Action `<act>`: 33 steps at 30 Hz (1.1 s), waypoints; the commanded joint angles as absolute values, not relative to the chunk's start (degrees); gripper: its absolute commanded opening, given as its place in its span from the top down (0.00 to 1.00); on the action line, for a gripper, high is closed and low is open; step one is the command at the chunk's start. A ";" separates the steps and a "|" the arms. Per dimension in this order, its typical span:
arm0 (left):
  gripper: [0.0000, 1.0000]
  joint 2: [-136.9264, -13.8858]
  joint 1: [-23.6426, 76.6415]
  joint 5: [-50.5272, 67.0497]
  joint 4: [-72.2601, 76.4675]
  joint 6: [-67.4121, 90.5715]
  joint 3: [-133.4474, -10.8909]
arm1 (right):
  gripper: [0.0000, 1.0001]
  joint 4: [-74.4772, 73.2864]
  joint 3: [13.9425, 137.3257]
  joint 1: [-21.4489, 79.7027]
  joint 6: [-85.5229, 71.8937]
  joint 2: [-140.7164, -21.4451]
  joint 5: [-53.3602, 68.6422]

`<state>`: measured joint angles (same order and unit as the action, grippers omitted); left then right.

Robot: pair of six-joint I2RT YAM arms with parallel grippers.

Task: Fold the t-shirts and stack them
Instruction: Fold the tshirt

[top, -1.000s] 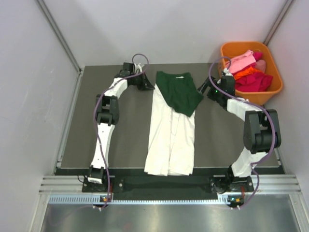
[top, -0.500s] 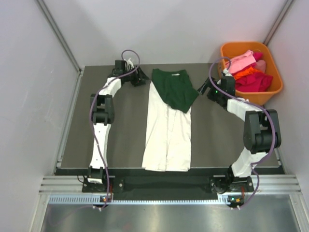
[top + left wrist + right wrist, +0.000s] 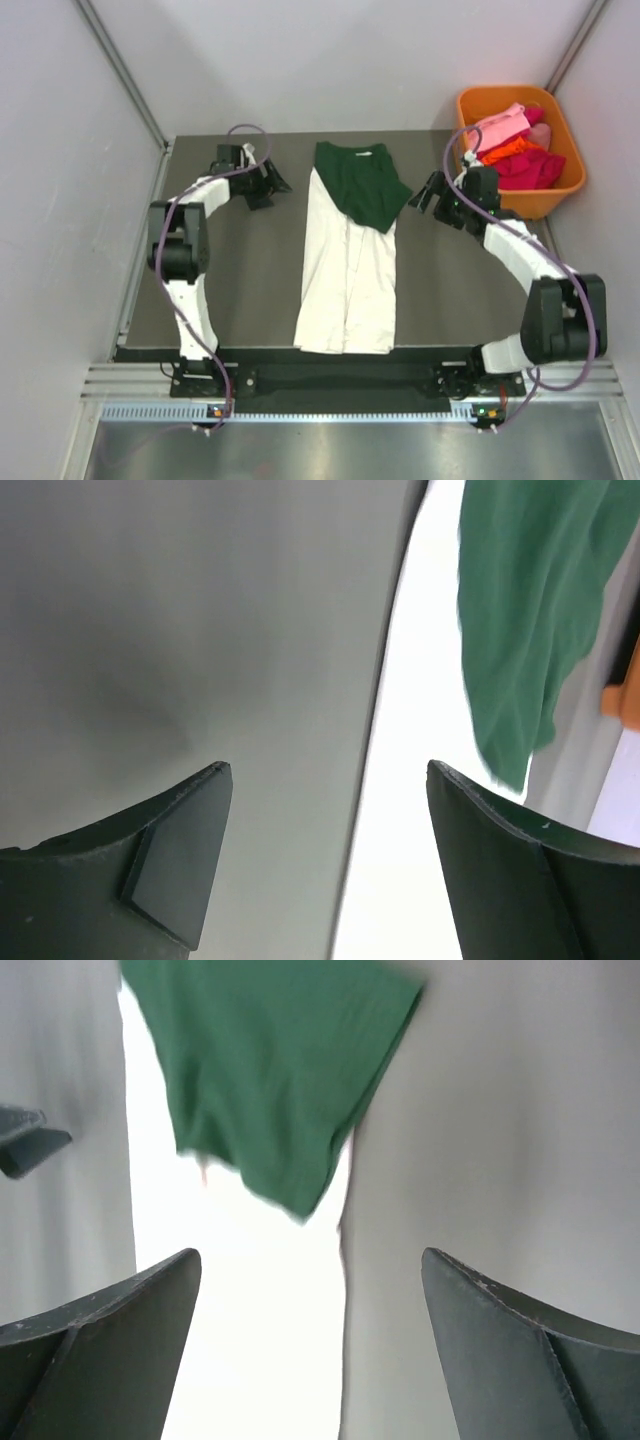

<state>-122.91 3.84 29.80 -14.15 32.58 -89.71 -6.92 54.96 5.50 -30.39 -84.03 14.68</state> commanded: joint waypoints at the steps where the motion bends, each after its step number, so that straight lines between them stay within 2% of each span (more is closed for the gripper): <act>1: 0.17 -108.66 3.95 25.59 -14.50 34.01 -78.26 | 0.08 -15.02 49.16 8.25 -27.07 -76.57 17.31; 5: 0.15 -93.98 7.99 17.44 -12.65 34.45 -62.87 | 0.10 -19.59 42.11 12.73 -27.16 -66.04 16.61; 6: 0.10 -88.65 10.00 15.58 -13.70 33.93 -60.23 | 0.11 -20.38 40.71 15.44 -27.68 -64.44 15.31; 7: 0.01 -86.07 11.06 13.21 -14.49 33.84 -56.46 | 0.11 -21.87 38.17 16.95 -28.21 -62.94 14.68; 9: 0.01 -79.76 12.74 11.00 -15.55 33.66 -52.49 | 0.12 -22.58 35.61 21.24 -30.31 -58.99 13.98; 13: 0.01 -71.21 12.22 15.02 -16.34 37.43 -42.04 | 0.14 -24.17 28.85 27.85 -35.93 -52.40 12.66; 18: 0.01 -58.22 12.48 22.22 -12.14 40.86 -30.87 | 0.24 -25.75 24.97 36.45 -43.66 -44.04 9.41; 19: 0.03 -56.36 12.57 24.32 -11.87 41.13 -29.46 | 0.30 -25.75 24.26 37.52 -44.46 -43.51 9.32; 22: 0.09 -50.72 13.62 23.47 -17.56 39.91 -26.98 | 0.37 -25.84 23.64 42.26 -47.72 -43.94 8.97; 24: 0.13 -47.92 14.76 23.03 -22.03 39.46 -26.11 | 0.37 -25.93 23.64 46.55 -50.00 -45.52 7.22; 25: 0.15 -47.20 16.24 23.03 -21.71 40.42 -25.41 | 0.41 -26.10 23.56 48.06 -50.79 -46.05 6.42; 27: 0.23 -46.32 22.02 20.49 -22.23 44.10 -24.87 | 0.41 -26.19 23.56 51.66 -53.25 -48.24 4.66; 29: 0.23 -47.28 26.78 16.20 -23.90 46.13 -24.70 | 0.41 -26.37 23.56 53.95 -55.53 -50.44 3.61; 33: 0.23 -47.99 29.61 14.42 -25.66 47.63 -23.73 | 0.44 -26.11 23.20 59.23 -59.32 -50.98 0.71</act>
